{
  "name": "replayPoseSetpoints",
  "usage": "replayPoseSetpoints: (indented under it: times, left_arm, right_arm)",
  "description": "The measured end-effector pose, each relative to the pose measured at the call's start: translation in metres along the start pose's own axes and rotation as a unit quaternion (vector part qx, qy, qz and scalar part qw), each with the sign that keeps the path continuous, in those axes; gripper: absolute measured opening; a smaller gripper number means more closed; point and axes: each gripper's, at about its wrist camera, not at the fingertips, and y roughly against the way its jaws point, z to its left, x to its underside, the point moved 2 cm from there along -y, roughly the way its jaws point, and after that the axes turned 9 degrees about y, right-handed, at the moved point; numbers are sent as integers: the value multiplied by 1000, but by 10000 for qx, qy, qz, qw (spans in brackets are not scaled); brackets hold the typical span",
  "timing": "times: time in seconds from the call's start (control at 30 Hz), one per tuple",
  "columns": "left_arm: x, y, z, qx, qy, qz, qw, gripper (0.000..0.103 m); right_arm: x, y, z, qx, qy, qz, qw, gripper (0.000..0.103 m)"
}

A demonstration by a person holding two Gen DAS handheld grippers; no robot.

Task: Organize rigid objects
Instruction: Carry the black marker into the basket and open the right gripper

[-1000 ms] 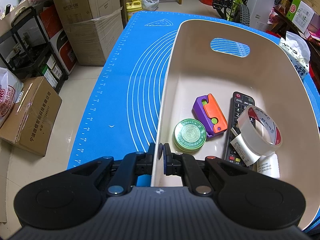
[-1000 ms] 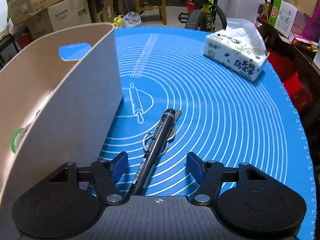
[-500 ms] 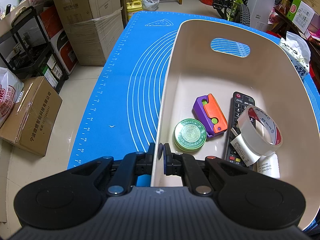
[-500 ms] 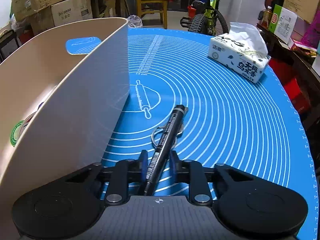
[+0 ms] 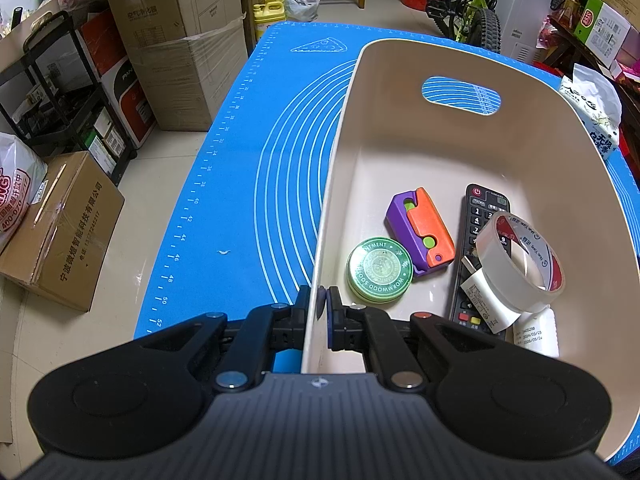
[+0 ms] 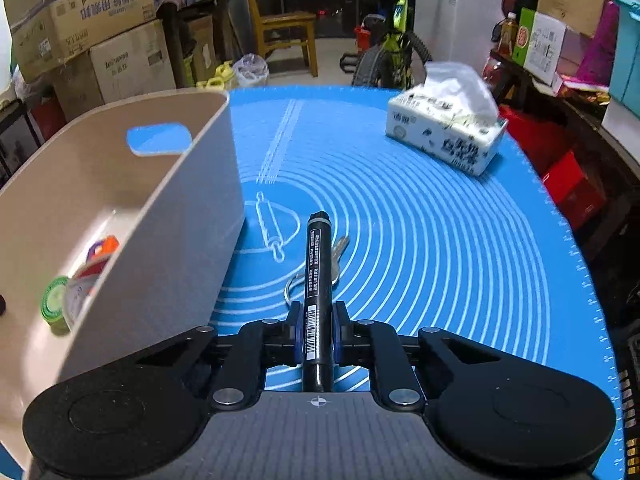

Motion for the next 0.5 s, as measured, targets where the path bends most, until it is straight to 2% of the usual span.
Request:
replayPoseSetpoints:
  times: [0.3, 0.5]
  left_arm:
    - [0, 0, 0, 15, 22, 7, 10000, 8]
    - [0, 0, 1, 14, 23, 8, 10000, 8]
  right_arm:
    - [-23, 41, -4, 116, 31, -639, 9979, 24]
    - [-49, 77, 13, -48, 249, -1228, 9921, 24]
